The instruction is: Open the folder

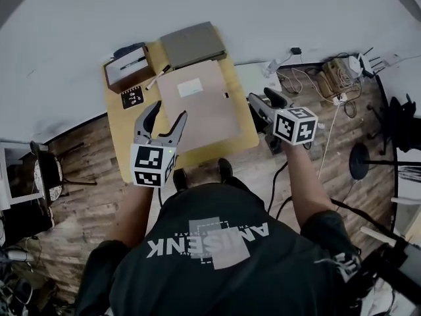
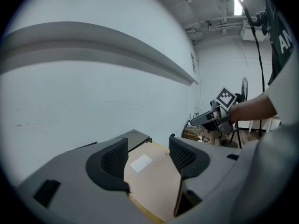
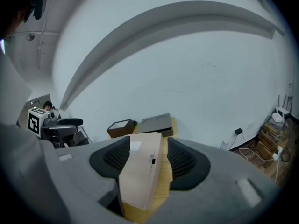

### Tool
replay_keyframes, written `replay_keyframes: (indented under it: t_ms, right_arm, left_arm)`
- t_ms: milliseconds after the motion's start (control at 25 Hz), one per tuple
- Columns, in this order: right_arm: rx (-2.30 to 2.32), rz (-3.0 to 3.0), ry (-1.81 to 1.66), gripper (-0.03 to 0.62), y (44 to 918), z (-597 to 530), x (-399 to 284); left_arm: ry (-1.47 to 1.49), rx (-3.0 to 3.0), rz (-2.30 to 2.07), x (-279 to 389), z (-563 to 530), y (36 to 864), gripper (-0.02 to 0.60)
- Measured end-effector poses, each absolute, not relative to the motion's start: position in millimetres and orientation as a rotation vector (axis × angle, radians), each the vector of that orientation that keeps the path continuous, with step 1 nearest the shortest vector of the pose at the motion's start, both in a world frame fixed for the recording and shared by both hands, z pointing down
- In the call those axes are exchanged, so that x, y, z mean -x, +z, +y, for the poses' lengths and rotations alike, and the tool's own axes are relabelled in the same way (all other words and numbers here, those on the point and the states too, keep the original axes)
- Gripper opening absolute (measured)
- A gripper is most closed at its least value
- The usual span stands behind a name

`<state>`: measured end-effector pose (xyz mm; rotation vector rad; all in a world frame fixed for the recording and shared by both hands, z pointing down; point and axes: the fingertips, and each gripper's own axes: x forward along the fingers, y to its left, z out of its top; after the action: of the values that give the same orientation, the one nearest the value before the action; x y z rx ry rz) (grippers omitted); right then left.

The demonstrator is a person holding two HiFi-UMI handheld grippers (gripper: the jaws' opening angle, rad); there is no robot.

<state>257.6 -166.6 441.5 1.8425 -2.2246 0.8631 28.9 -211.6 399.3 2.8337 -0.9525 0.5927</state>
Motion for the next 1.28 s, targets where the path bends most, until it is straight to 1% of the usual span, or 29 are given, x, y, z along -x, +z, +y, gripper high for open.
replay_keyframes:
  t_ms: [280, 400, 720, 960, 1280]
  right_arm:
    - [-1.57, -2.248, 1.027, 0.236, 505, -178, -258]
    - [-1.503, -2.242, 1.122, 0.236, 534, -183, -257]
    - [-1.358, -2.254, 1.218, 0.236, 580, -200, -257]
    - [-1.254, -2.192, 1.286, 0.236, 611, -198, -246]
    - [-1.249, -2.16, 1.417, 0.235, 635, -195, -244]
  left_arm:
    - [0.776, -2.724, -1.094, -50, -197, 443, 0.261]
    - [0.834, -2.689, -1.088, -59, -183, 465, 0.261]
    - [1.016, -2.617, -1.142, -76, -169, 523, 0.261]
    - [1.19, -2.601, -1.014, -92, -149, 565, 0.261]
    - [1.286, -2.596, -0.901, -108, -124, 594, 0.26]
